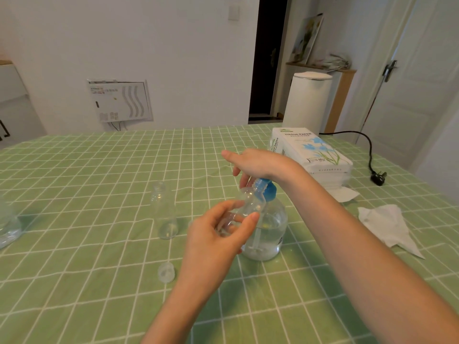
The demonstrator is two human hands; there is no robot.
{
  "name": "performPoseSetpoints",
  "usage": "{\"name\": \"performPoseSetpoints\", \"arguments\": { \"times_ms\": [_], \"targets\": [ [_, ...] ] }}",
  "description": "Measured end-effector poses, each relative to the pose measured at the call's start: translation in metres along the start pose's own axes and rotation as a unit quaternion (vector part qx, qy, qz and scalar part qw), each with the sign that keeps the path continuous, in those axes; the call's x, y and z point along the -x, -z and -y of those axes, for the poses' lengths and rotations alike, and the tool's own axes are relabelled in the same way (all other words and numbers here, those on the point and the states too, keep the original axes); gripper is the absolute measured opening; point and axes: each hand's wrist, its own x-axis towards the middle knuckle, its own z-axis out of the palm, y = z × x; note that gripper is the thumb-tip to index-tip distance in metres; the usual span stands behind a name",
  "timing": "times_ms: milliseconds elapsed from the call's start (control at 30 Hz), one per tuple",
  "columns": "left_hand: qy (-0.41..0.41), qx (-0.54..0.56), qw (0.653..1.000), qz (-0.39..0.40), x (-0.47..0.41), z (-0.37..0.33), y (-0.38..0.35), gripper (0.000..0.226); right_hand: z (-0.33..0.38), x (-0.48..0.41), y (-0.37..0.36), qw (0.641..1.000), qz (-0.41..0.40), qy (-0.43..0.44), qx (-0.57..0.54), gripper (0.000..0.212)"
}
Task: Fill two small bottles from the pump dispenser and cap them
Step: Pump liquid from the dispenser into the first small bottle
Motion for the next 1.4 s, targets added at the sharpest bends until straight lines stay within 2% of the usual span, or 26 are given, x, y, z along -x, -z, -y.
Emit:
{"name": "performPoseSetpoints", "arguments": {
  "times_ms": [300, 367, 867, 1133, 1267, 1400],
  "targets": [
    [0.004, 0.007, 1.000, -0.008, -0.001, -0.002, -0.001, 0.037, 0.002, 0.002, 0.005, 0.998, -0.032, 0.010, -0.045, 0.066],
    [0.003, 0.006, 1.000, -0.007, -0.002, -0.003, 0.000, 0.029, 0.004, 0.002, 0.009, 0.998, -0.037, 0.011, -0.049, 0.064],
    [0.008, 0.002, 1.000, -0.002, -0.001, 0.002, 0.000, 0.020, -0.001, 0.002, 0.000, 1.000, -0.021, -0.002, -0.016, 0.068],
    [0.006, 0.003, 1.000, -0.002, 0.000, 0.000, 0.000, 0.029, 0.000, 0.003, 0.001, 0.999, -0.026, 0.008, -0.026, 0.068],
    [-0.001, 0.012, 1.000, -0.006, -0.001, -0.003, -0.001, 0.044, 0.004, 0.004, 0.009, 0.998, -0.042, 0.021, -0.035, 0.065],
    [-0.003, 0.010, 1.000, -0.005, -0.001, -0.004, -0.002, 0.044, 0.005, 0.005, 0.009, 0.999, -0.032, 0.022, -0.030, 0.065]
  ]
}}
